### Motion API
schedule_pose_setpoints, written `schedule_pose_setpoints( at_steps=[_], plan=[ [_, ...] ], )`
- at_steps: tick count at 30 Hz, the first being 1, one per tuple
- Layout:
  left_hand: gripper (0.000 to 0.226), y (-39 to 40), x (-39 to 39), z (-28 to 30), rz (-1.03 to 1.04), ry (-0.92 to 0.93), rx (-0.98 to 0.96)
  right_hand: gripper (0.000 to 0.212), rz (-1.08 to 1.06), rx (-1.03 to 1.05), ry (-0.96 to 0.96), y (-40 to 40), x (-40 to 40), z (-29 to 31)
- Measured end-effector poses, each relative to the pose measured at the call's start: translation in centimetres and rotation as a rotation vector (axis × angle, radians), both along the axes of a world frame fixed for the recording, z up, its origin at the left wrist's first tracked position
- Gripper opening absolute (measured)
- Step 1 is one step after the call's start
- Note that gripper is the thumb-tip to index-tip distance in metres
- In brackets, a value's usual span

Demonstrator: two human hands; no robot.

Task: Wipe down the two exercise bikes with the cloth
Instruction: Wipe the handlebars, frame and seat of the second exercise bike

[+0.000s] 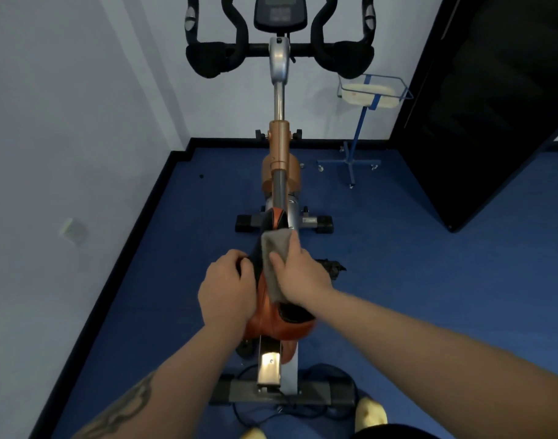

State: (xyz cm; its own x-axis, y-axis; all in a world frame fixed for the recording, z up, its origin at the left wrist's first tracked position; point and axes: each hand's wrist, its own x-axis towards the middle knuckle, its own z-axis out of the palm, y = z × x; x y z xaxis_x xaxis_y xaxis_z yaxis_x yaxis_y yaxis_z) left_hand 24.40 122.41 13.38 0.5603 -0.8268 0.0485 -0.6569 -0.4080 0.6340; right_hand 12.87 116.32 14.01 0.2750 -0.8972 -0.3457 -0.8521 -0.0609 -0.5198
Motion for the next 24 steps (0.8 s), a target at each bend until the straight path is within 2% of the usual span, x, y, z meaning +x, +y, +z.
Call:
schedule_pose_setpoints(
  at_steps=[2, 4, 6, 8, 10, 12, 16, 19, 22, 24],
  plan=[
    [0.021, 0.1, 0.0, 0.0, 0.004, 0.013, -0.01, 0.067, -0.083, -0.001, 0.02, -0.4, 0.8, 0.2],
    [0.022, 0.2, 0.0, 0.2, 0.003, 0.019, -0.02, 0.068, -0.019, -0.182, 0.031, 2.2, 0.1, 0.0],
    [0.022, 0.2, 0.0, 0.2, 0.002, 0.019, -0.028, 0.068, 0.071, -0.258, 0.026, 4.4, -1.2, -0.5],
    [0.022, 0.0, -0.1, 0.1, 0.003, 0.003, -0.025, 0.067, 0.041, -0.173, 0.028, 2.3, -0.7, -0.5],
    [0.023, -0.1, 0.1, -0.1, 0.006, 0.004, -0.022, 0.062, -0.113, 0.029, -0.008, -1.2, 1.2, 0.1],
    [0.024, -0.1, 0.2, -0.5, 0.023, 0.022, -0.035, 0.058, -0.203, 0.074, -0.054, -3.0, 2.4, 0.3],
    [0.024, 0.1, 0.1, -0.5, 0.039, 0.008, -0.044, 0.068, 0.069, -0.162, -0.012, 0.5, 0.3, -0.6],
    [0.02, -0.1, 0.1, -0.8, 0.069, -0.018, -0.089, 0.069, 0.054, -0.109, -0.122, -2.4, 0.7, -1.7],
    [0.019, 0.3, -0.2, -0.5, 0.154, -0.06, -0.159, 0.056, -0.005, -0.101, -0.225, -7.4, 3.3, -1.5],
    [0.02, 0.8, -0.6, -0.1, 0.281, -0.081, -0.188, 0.044, 0.174, -0.269, -0.133, -8.7, 3.9, -1.2]
  ],
)
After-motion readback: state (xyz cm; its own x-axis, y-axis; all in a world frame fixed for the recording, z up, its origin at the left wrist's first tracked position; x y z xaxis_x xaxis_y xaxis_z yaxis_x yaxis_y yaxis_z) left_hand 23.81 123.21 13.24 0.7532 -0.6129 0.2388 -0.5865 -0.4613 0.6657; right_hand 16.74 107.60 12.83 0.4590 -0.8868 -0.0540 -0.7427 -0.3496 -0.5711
